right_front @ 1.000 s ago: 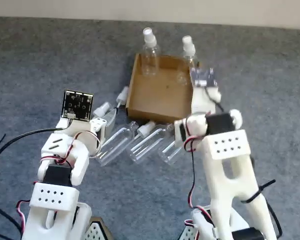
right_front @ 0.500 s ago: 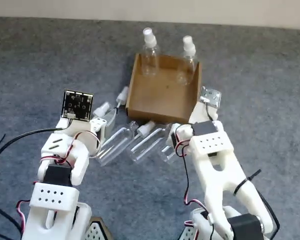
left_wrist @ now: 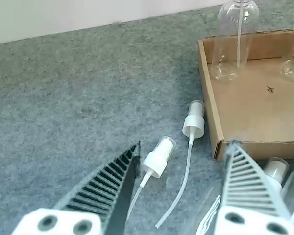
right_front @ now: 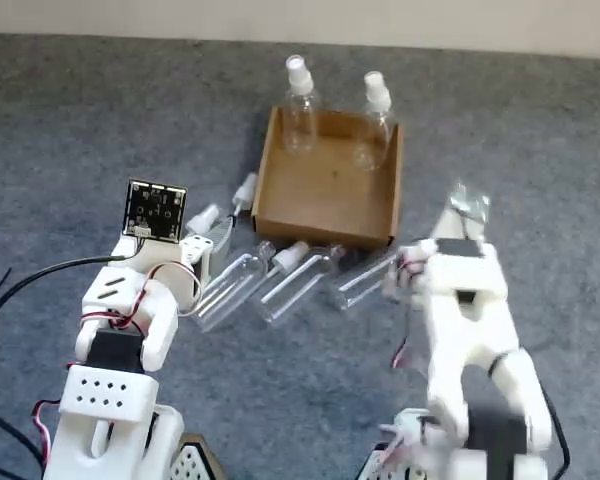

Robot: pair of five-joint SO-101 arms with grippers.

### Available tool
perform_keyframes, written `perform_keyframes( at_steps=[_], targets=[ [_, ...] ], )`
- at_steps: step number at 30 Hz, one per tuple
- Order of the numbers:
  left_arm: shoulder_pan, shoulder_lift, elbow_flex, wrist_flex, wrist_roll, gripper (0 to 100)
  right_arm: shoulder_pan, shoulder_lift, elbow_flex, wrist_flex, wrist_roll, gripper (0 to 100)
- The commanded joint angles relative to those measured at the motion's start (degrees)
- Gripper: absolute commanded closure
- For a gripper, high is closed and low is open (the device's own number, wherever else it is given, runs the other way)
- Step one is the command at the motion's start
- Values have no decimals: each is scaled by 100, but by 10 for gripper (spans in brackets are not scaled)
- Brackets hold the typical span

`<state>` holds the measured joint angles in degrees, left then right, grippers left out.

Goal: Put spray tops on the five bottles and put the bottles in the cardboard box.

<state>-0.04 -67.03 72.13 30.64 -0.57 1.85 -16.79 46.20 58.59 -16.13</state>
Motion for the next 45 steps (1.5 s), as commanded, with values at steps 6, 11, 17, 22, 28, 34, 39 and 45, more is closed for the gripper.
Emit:
perform_keyframes(
  at_steps=[6, 11, 17, 22, 28, 34, 39, 45],
  targets=[
    [-31, -57, -31, -158, 18, 748, 1420, -136, -75, 215, 914, 860],
    [-31, -57, -40, -158, 18, 748, 57, -127, -778, 919, -9, 860],
    [-57, -57, -40, -158, 18, 748, -1042, -66, -2114, 1121, -1169, 858],
    [-57, -57, -40, -158, 18, 748, -1376, -66, -2044, 505, -1389, 755],
    [-57, -57, -40, -158, 18, 748, -1640, -75, -1543, -40, -1398, 745],
    [-57, -57, -40, -158, 18, 748, -1604, -66, -1033, -541, -1670, 745],
    [-57, -57, -40, -158, 18, 748, -1552, -66, -743, -769, -1670, 745],
    [-48, -57, -40, -158, 18, 748, -1174, -57, -321, -998, -1662, 745]
  ],
)
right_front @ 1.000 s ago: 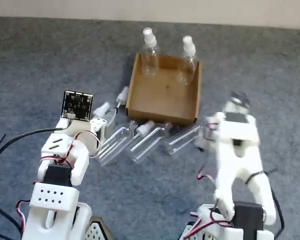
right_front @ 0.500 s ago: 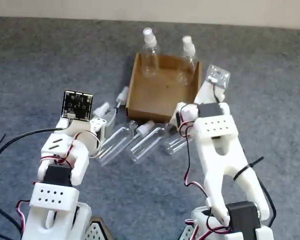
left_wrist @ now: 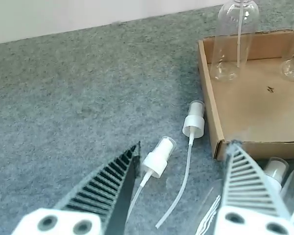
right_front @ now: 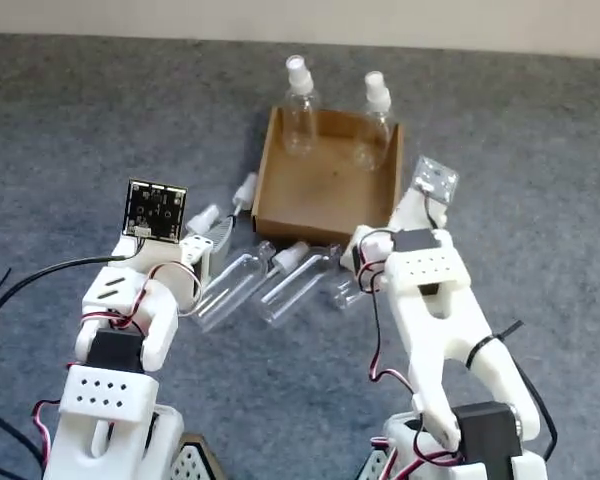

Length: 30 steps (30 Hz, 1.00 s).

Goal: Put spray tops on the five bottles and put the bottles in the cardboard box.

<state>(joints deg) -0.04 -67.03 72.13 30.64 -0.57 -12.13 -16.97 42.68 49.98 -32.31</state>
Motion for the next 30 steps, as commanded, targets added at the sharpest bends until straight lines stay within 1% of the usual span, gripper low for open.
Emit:
perform_keyframes(
  at_steps=[1, 6, 9, 11, 13, 15, 17, 19, 21, 24, 27, 30],
  targets=[
    [-48, -57, -40, -158, 18, 748, 286, -40, 75, -136, -44, 745],
    [-40, -57, -40, -149, 18, 748, 541, -40, 303, -145, -26, 745],
    [-40, -57, -40, -141, 18, 748, 787, -48, 435, -110, 563, 746],
    [-40, -57, -40, -141, 18, 748, 1191, -48, 497, 4, 1125, 746],
    [-40, -57, -40, -141, 18, 748, 1648, -48, 497, 444, 1864, 746],
    [-48, -48, -84, -132, 18, 748, 2097, -57, 444, 1024, 2954, 746],
    [-57, -48, -198, -105, -237, 755, 2448, -48, 40, 1481, 4141, 746],
    [-66, 40, -488, 343, -492, 796, 2862, -48, -374, 1807, 4949, 746],
    [-66, 338, -1015, 1002, -545, 826, 3169, -48, -778, 1974, 5635, 746],
    [-75, 1191, -1982, 1996, -571, 814, 3433, -40, -1314, 2070, 6462, 746],
    [-145, 2334, -3002, 2743, -932, 792, 3512, 224, -1604, 2079, 6558, 746],
    [-163, 3547, -4136, 3332, -1213, 790, 3512, 954, -1851, 2079, 6567, 746]
  ],
)
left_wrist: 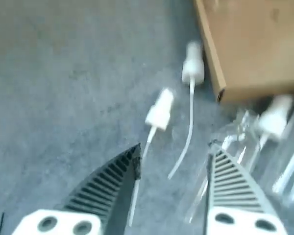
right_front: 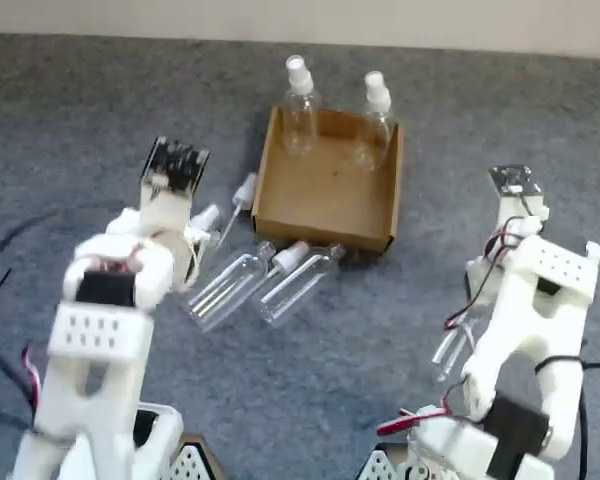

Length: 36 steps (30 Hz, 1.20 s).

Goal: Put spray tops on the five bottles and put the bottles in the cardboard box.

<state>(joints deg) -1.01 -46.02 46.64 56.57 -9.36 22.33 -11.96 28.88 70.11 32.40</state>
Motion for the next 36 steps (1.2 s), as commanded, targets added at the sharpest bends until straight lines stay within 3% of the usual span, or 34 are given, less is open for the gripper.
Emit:
perform_keyframes(
  at_steps=[1, 8, 12, 21, 25, 30, 36],
  targets=[
    [-66, 1824, -1991, 967, -387, 790, 66, 708, -611, 75, 88, 746],
    [-198, 4084, -4312, 2048, -404, 790, 171, 1341, -1358, 1253, -448, 746],
    [-224, 4593, -4980, 2224, -404, 790, 40, 1121, -998, 1473, -1284, 746],
    [-233, 4822, -5086, 2189, -404, 790, -567, -84, 1719, -400, -3437, 746],
    [-242, 4778, -5086, 2207, -404, 790, -963, -303, 2475, -980, -4044, 746],
    [-233, 4787, -5086, 2215, -404, 790, -971, -303, 2747, -1112, -4009, 759],
    [-242, 4796, -5086, 2224, -404, 790, -963, -303, 2633, -1842, -2629, 997]
  ],
)
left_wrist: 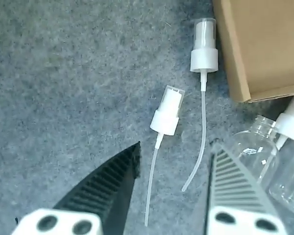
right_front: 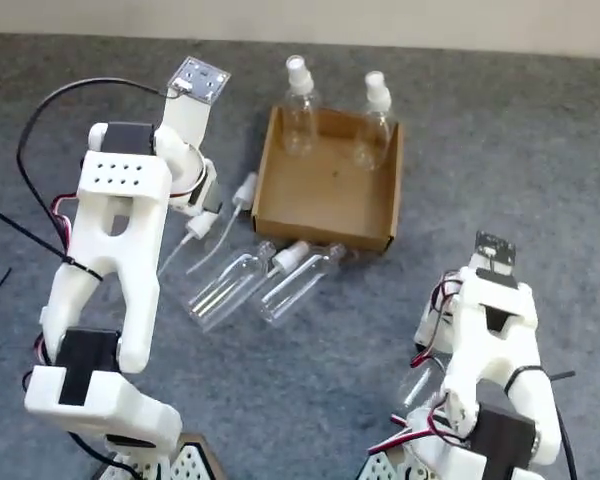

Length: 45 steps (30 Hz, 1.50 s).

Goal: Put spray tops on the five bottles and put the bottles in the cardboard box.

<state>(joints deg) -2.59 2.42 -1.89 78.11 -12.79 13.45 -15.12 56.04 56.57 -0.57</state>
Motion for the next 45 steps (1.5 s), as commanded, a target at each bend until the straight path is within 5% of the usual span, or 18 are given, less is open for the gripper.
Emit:
perform_keyframes(
  at_steps=[1, 8, 14, 23, 32, 45],
  targets=[
    [-92, -57, -233, 70, -62, 790, -57, 22, -233, -418, 862, 996],
    [-92, -75, -233, 70, -62, 790, 541, 321, -2633, 901, 1741, 995],
    [-92, -75, -233, 70, -62, 790, 760, 1974, -5464, 2062, 2945, 995],
    [-92, -75, -233, 70, -62, 790, 743, 4884, -8224, 2202, 4097, 995],
    [-92, -75, -233, 70, -62, 790, 743, 5367, -8769, 2527, 4369, 821],
    [-92, -75, -233, 79, -62, 790, 637, 5253, -9156, 3495, 4026, 752]
  ],
)
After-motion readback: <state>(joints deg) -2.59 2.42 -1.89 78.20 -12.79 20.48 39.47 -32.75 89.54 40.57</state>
